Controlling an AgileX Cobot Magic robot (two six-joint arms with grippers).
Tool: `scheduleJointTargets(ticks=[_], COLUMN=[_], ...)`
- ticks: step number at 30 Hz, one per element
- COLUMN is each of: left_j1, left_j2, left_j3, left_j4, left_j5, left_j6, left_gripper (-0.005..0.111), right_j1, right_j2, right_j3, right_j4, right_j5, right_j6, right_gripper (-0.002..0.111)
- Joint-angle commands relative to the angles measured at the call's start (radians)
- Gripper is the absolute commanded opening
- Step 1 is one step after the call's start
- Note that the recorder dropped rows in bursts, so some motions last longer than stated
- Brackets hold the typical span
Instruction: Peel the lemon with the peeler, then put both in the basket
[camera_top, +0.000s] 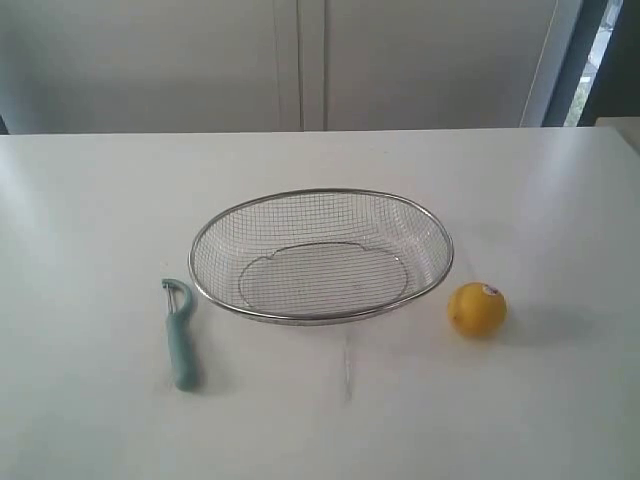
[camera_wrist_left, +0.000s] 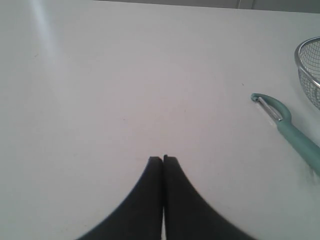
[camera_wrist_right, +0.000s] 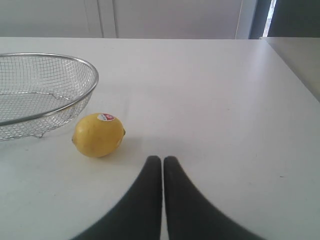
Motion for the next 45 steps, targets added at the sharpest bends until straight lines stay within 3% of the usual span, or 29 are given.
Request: scheduleJointTargets(ticks=[1,13,20,26,31,36,45], left_j1=[-0.005,-0.005,-0.005,-0.005,-0.005,-0.005,-0.005], left_j2=[-0.005,-0.005,-0.005,-0.005,-0.005,-0.005,-0.005], left_j3=[0.005,0.005,0.005,0.005,0.005,0.005,0.005], left_j4=[0.001,0.001,0.001,0.001,0.001,0.001,0.001], left_j5=[-0.001,-0.001,-0.001,-0.001,-0.001,-0.001,-0.001], left_j6=[0.003,0.003,0.003,0.003,0.003,0.003,0.003], left_gripper=[0.0,0.0,0.0,0.0,0.0,0.0,0.0], right_j1=[0.003,0.003,0.003,0.003,0.003,0.003,0.003], right_j2=[-0.004,-0.004,-0.004,-0.004,-0.004,-0.004,0.333], right_j3=[0.001,0.001,0.001,0.001,0.001,-0.017,-0.366], right_j4=[0.0,0.002,0.002,0.002,0.002,0.002,0.0], right_j5=[-0.04,-0.373,-0.397,-0.493,-0.6,-0.56,-0.138], right_j6=[0.001,0.001,0.008,0.16,0.444,0.456,0.3], right_gripper=[0.003,0.003,0.003,0.003,0.003,0.001,0.0])
